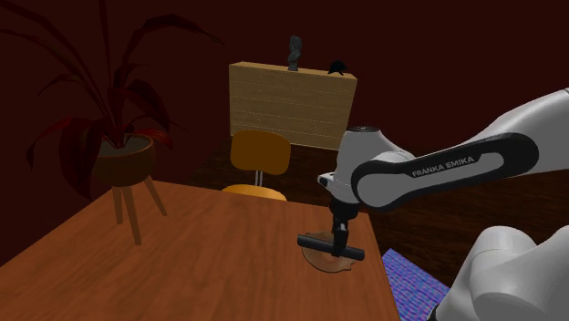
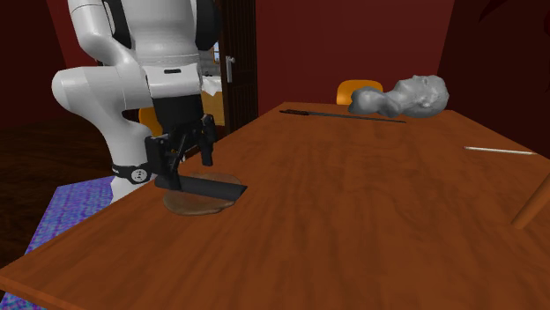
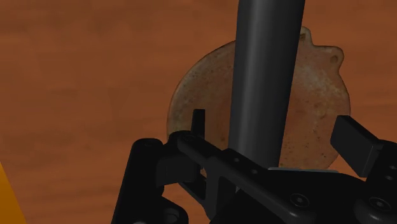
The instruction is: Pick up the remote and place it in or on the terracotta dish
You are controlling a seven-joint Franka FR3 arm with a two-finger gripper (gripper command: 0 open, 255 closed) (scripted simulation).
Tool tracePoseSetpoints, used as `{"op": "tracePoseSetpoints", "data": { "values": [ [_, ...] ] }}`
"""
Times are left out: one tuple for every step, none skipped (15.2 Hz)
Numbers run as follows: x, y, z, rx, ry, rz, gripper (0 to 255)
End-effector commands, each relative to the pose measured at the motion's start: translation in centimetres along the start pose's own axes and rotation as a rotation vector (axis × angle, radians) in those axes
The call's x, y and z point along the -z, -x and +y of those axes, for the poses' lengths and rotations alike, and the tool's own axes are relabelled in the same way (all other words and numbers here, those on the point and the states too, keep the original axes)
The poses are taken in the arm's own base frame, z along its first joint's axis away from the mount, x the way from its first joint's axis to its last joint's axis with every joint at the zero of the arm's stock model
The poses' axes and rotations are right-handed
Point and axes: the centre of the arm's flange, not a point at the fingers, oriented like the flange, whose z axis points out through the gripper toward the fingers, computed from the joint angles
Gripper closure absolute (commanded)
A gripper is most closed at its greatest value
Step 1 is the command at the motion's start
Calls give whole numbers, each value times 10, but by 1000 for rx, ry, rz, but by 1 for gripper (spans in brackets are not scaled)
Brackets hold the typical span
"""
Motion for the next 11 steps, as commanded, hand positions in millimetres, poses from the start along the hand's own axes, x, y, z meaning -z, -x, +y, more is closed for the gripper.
{"op": "tracePoseSetpoints", "data": {
  "values": [
    [20,0,-1,0,0,-1,0],
    [33,0,-1,0,0,-1,0],
    [44,0,-1,0,0,-1,0],
    [44,0,-1,0,0,-1,0],
    [44,0,-1,0,0,-1,0],
    [44,0,-1,0,0,-1,0],
    [44,0,-1,0,0,-1,0],
    [44,0,-1,0,0,-1,0],
    [44,0,-1,0,0,-1,0],
    [44,0,-1,0,0,-1,0],
    [44,0,-1,0,0,-1,0]
  ]
}}
